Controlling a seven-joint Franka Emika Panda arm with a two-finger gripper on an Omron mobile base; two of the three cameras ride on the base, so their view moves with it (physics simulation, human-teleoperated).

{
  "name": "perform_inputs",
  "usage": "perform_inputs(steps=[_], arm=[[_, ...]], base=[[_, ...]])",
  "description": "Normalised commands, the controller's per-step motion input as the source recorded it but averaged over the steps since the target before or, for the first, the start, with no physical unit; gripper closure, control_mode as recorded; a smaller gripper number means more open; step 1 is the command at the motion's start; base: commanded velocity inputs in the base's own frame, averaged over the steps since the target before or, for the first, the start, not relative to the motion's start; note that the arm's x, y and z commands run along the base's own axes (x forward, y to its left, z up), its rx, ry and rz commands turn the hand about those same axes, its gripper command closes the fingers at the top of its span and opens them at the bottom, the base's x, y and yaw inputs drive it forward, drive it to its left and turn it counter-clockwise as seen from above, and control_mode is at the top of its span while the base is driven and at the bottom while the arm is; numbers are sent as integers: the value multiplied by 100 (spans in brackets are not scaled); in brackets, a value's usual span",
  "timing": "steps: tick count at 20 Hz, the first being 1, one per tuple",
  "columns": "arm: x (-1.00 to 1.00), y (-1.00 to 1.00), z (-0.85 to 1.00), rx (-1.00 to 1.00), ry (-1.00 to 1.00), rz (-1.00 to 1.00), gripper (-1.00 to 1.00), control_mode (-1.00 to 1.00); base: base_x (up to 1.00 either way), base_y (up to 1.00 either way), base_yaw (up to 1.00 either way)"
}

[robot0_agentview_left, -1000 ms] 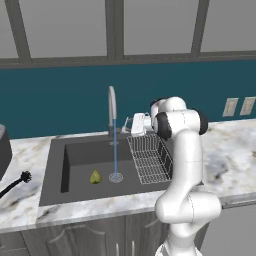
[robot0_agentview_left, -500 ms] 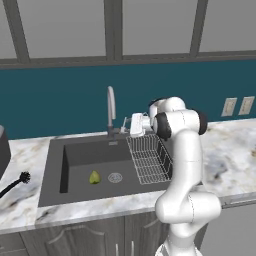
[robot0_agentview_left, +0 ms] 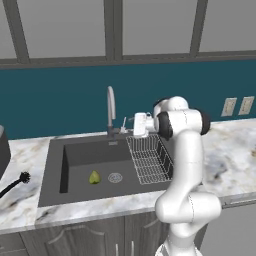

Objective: Turn on the sink faucet. Then move the lemon wedge from the counter to the sink. Turn off the sink. Move the vegetable from the sink to the pot next to the stove. Finally move the pot to the rear center burner.

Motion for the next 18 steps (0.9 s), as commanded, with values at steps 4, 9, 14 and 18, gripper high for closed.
perform_inputs(steps=[4,9,14,18], arm=[[-62,-10,35,4,-14,-2,-100,-100],[-67,2,56,2,-14,-1,-100,-100],[-67,6,60,1,-13,0,-100,-100],[-66,13,60,0,-10,0,-100,-100]], base=[[0,0,0],[0,0,0],[0,0,0],[0,0,0]])
